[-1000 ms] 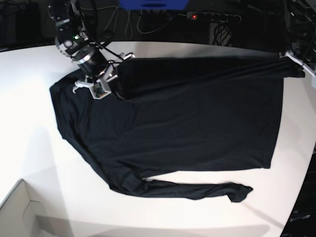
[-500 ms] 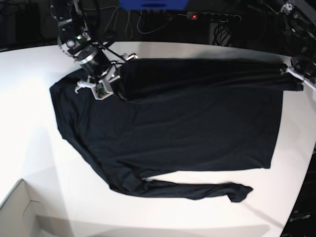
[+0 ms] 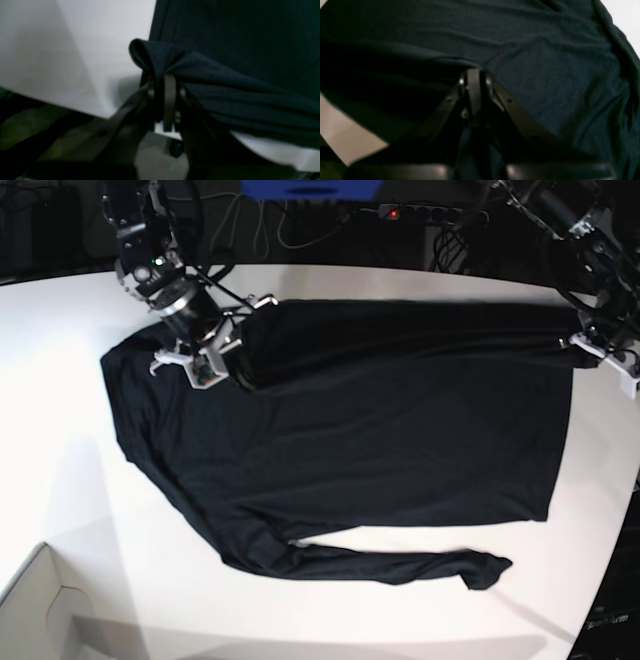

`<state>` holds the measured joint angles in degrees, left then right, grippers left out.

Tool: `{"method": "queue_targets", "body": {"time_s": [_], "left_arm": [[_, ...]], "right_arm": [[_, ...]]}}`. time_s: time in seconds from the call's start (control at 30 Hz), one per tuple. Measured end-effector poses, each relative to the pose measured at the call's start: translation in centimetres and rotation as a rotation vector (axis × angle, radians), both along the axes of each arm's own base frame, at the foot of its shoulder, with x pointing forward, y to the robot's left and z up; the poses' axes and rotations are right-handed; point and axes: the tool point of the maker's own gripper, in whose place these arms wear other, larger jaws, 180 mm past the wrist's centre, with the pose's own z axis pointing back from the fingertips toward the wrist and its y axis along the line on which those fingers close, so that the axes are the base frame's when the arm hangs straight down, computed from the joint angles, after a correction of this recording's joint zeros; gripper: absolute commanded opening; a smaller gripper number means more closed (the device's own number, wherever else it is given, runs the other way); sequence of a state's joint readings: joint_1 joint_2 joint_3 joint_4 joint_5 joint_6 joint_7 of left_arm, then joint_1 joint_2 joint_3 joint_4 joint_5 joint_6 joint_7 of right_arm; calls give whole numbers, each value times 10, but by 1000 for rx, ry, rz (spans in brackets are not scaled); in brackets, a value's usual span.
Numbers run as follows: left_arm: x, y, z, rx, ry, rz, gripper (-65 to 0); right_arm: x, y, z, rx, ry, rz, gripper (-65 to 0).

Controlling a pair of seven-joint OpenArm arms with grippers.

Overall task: Layout the t-shirt on the table in an organized manner, then fold the t-shirt properly
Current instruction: 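Pull the held shirt corner outward with the left gripper, then stretch the shirt edge taut by drawing both grippers apart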

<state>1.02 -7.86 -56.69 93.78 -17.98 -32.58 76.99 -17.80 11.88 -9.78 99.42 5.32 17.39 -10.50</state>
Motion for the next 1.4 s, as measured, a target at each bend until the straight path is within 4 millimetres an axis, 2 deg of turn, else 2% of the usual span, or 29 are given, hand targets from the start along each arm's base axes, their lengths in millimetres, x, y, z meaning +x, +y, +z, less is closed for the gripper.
{"method": "queue_targets", "body": {"time_s": [0.1,0.2,0.33,0.5,0.7,0.8,0.87,1.0,1.1,1.2,1.4], "left_arm": [[5,-7,-9,-10,6,-27,-649],[12,-12,-13,-22,-18,-40,-649],[18,-17,-14,-20,-29,-60,-649],[24,-16,-11,-10,-68,-56,-646],[27,-15,-9,-5,-85,-54,-639],[30,-14,-7,-3,-90,-54,-574],[34,-15,-4,-6,-104,-54,-502],[32,-15,-6,-6,-94,-54,-339],[30,-15,-6,-8,-92,-53,-244],[26,-16,-9,-13,-86,-56,-200],[19,-16,-11,-10,-76,-55,-168]], "right_arm": [[5,-2,-4,-1,-1,-5,-650],[0,-4,-15,-10,36,-8,-650],[7,-4,-9,-8,14,-8,-650],[5,-3,-10,-8,16,-7,-644],[4,-4,-11,-9,21,-8,-488],[2,-4,-12,-10,25,-9,-436],[3,-4,-10,-8,19,-9,-416],[1,-5,-10,-6,17,-12,-398],[-6,-6,-9,-7,23,-11,-398],[-8,-15,0,-10,4,-37,-398],[-9,-33,21,-18,-47,-87,-385]]}}
